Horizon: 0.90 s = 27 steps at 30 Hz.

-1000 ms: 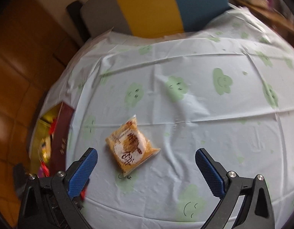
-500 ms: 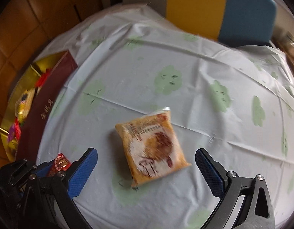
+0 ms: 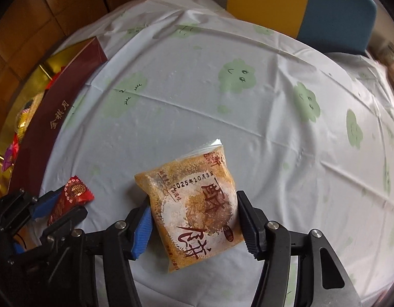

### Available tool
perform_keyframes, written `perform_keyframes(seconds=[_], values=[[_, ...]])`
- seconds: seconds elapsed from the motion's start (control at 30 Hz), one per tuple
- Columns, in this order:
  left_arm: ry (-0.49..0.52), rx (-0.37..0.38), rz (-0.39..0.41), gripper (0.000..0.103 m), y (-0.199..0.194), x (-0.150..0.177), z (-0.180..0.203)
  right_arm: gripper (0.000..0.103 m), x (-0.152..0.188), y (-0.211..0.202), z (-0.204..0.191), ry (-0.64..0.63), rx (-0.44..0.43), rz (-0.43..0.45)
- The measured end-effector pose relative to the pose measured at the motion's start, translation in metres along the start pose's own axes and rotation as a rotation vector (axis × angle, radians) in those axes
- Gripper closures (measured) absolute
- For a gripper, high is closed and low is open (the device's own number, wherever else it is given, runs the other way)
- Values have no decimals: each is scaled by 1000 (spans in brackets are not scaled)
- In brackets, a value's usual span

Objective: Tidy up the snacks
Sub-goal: 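Carry the red candy bar into the tin while the right tool grasps the round biscuit packet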

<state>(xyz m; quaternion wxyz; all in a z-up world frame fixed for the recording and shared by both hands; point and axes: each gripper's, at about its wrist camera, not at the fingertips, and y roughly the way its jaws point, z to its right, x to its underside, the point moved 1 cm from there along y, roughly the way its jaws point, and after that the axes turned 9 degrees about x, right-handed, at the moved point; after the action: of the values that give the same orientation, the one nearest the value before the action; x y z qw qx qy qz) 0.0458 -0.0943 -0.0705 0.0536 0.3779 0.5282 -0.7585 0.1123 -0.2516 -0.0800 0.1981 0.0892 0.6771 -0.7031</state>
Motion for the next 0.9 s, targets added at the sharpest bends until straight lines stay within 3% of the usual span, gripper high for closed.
perform_keyframes(seconds=[0.27,0.43,0.7,0.83,0.9], values=[[41,38,71,81,-43,-4,9,41,17,-6,2,-31,21,55],[-51,39,145,81,-84,-18,-18,41,21,-5,-10,-50,45,61],[-424,17,151,81,-116,-29,-145,41,15,-7,-15,-65,65,69],[-506,-72,163,81,-124,-35,-201,41,14,-6,-19,-77,71,66],[-532,-80,164,81,-121,-42,-217,41,14,-6,-19,-78,73,67]])
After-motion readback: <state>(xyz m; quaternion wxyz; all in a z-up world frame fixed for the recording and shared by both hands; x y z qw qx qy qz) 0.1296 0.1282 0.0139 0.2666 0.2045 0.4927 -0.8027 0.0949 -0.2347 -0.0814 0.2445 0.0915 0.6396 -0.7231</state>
